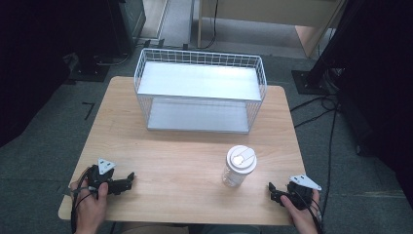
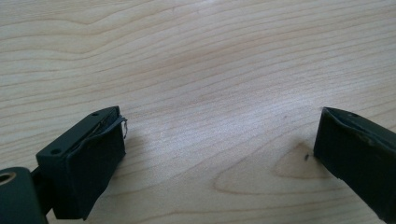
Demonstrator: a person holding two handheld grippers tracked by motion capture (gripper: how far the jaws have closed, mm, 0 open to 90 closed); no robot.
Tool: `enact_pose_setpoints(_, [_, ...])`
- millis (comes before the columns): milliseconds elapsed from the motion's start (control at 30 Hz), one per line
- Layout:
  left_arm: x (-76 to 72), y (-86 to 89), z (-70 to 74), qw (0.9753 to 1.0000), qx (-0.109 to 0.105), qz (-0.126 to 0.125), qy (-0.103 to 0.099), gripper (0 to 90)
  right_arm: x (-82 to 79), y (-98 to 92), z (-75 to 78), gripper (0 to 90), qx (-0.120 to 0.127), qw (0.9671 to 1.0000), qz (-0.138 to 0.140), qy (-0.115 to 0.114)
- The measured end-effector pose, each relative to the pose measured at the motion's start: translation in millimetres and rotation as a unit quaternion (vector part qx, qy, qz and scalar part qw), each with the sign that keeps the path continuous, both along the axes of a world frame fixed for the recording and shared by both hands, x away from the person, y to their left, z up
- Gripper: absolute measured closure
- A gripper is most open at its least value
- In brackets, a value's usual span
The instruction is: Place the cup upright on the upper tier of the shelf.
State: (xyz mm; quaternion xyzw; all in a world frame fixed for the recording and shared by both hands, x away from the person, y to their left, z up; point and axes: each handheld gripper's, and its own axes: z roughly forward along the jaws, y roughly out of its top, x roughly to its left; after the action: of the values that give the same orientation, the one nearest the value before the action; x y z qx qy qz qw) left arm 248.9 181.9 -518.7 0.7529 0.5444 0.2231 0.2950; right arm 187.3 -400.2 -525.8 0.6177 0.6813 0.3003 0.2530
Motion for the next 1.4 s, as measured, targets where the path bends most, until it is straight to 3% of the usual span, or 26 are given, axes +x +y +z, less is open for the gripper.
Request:
enact_pose_setpoints(267, [0.0, -0.1, -0.1, 1.0, -0.001, 0.001, -0.001, 2.4, -2.3, 4.9, 0.2, 7.1, 0.0, 0.9999, -0.013, 0.0])
enact_pose_setpoints(500, [0.0, 0.0, 0.0, 1.0, -0.001, 0.0, 0.0, 2.4, -3.3, 26.2, 3.5, 6.2, -0.004, 0.9998, 0.018, 0.005])
enact_pose_setpoints(667, [0.1, -0.1, -0.1, 1.0, -0.001, 0.001, -0.001, 2.4, -5.3, 40.2, 8.2, 6.2, 0.012, 0.9992, 0.037, -0.003])
enact_pose_setpoints(933, [0.0, 0.0, 0.0, 1.0, 0.0, 0.0, 0.0, 2.4, -10.3, 66.8, 17.2, 6.4, 0.023, 0.9954, 0.089, -0.026])
enact_pose_setpoints(1000, [0.0, -0.1, -0.2, 1.0, -0.001, 0.001, -0.001, 2.4, -12.3, 75.7, 21.0, 6.4, 0.034, 0.9931, 0.107, -0.034])
enact_pose_setpoints(1200, [-0.1, -0.1, -0.1, 1.0, -0.001, 0.0, 0.0, 2.4, -13.7, 88.5, 28.6, 6.4, 0.058, 0.9902, 0.119, -0.044])
enact_pose_setpoints(1400, [0.0, -0.2, -0.2, 1.0, -0.002, 0.001, -0.001, 2.4, -12.1, 104.4, 38.6, 6.4, 0.057, 0.9877, 0.134, -0.057])
